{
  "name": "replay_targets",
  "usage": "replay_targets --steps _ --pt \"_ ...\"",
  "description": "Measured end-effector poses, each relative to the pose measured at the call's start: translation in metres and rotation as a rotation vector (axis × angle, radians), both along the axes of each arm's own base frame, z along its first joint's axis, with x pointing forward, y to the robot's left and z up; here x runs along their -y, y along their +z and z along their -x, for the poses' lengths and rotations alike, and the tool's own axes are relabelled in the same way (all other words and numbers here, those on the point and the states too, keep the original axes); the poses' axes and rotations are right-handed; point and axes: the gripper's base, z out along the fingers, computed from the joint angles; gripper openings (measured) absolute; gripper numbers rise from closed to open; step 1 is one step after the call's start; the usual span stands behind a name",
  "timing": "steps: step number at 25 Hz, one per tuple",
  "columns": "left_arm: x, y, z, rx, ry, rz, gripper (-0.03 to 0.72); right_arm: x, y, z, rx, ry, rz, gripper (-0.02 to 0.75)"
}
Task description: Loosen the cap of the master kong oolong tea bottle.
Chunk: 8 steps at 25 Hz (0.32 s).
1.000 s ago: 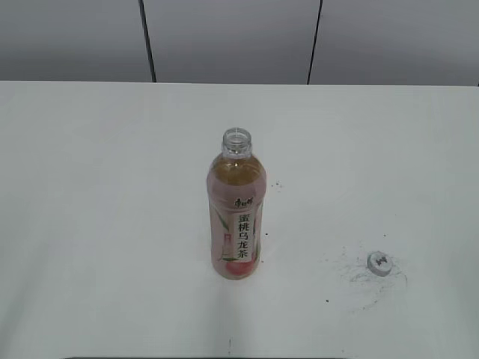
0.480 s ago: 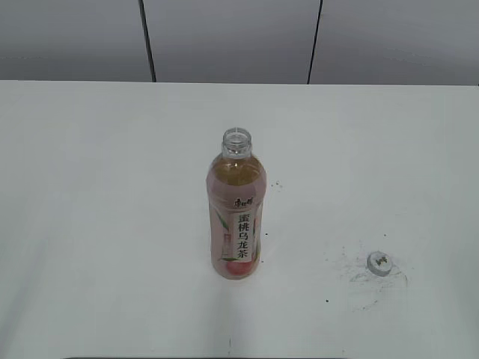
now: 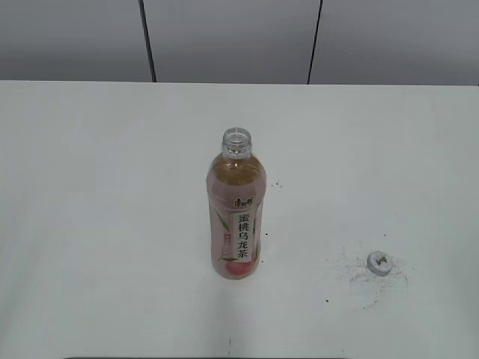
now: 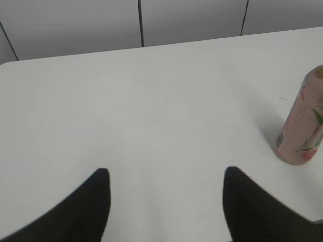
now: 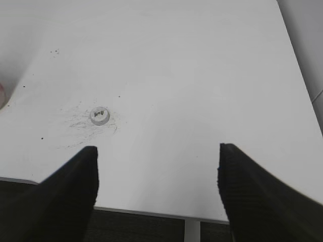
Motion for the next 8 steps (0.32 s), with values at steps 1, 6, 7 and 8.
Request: replay_targets --steps 1,6,7,8 --pt "-0.0003 0.0000 0.0000 0.000 0.002 -0.003 0.427 0.0000 0.0000 0.0000 0.000 0.000 0.000 0.554" --pt "-0.0006 0.0000 -0.0001 0.000 0.004 -0.006 0.427 0.0000 0.0000 0.0000 0.000 0.000 0.000 0.554" --pt "-0.0006 0.0000 -0.0001 0.000 0.004 -0.006 0.427 0.0000 0.0000 0.0000 0.000 0.000 0.000 0.554" --pt "-0.0006 0.0000 -0.0001 0.000 0.004 -0.006 0.427 0.0000 0.0000 0.0000 0.000 0.000 0.000 0.554"
